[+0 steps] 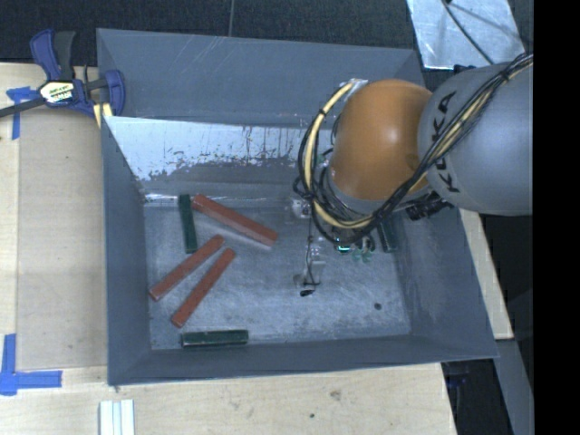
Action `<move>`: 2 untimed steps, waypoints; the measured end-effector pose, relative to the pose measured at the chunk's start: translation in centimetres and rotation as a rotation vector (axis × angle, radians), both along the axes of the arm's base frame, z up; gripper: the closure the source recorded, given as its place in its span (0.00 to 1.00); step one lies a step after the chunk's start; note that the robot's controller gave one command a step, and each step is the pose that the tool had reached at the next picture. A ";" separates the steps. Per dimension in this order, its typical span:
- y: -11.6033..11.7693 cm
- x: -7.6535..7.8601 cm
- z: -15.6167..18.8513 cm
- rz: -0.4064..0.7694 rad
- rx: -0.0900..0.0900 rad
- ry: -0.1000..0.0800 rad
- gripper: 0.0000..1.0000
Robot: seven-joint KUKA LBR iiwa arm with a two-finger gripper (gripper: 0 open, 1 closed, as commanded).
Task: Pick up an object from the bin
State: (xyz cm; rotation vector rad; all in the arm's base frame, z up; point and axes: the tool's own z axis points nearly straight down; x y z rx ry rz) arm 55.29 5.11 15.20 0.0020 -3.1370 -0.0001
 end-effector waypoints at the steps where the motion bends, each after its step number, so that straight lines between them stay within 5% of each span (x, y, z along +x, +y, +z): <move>1: 1.8 6.7 -8.2 0.149 0.001 -0.008 0.00; 2: 2.2 5.7 -8.1 0.096 0.001 -0.007 0.00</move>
Offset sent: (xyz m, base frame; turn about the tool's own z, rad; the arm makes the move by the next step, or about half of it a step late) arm 0.0661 0.0184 -0.0816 -0.1503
